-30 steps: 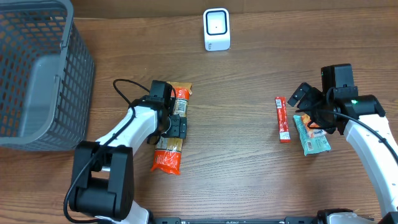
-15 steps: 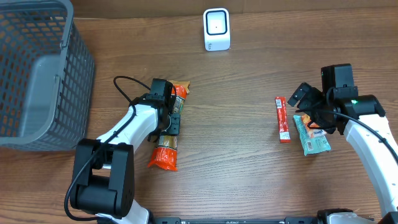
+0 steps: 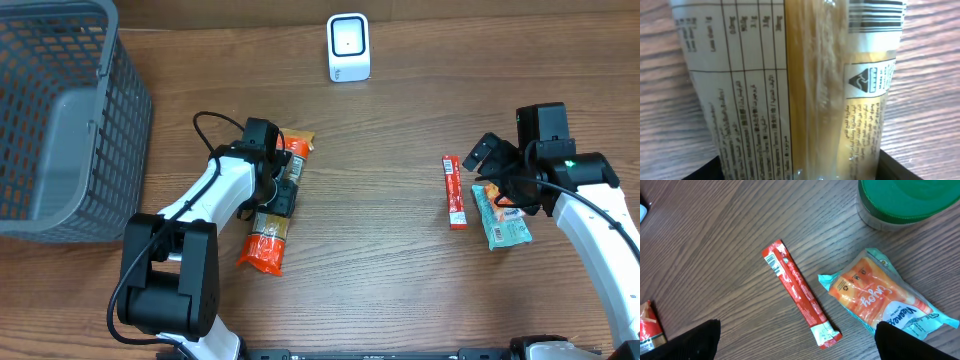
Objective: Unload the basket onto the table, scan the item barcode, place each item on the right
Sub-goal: 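Lift the spaghetti pack with the left gripper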
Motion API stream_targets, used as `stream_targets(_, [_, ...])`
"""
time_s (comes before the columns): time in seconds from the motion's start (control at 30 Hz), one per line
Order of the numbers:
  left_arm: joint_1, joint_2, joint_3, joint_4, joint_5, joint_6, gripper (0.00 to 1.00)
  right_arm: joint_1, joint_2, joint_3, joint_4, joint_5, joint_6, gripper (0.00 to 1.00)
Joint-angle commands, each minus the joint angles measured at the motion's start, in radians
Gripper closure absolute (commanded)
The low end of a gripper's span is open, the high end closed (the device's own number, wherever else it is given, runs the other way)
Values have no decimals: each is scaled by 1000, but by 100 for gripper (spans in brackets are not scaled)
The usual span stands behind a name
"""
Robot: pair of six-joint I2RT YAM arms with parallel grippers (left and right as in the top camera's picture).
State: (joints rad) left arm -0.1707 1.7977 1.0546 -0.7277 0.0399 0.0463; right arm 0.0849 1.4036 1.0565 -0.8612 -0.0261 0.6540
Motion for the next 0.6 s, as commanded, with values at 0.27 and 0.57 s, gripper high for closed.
stream_targets(0.27, [-80,7,40,-25,192,194,31,-2,-3,11,3,3,-4,0])
stream_targets(0.57, [-80,-4,118,-82,138,193,15,-2,-2,11,2,3,-4,0])
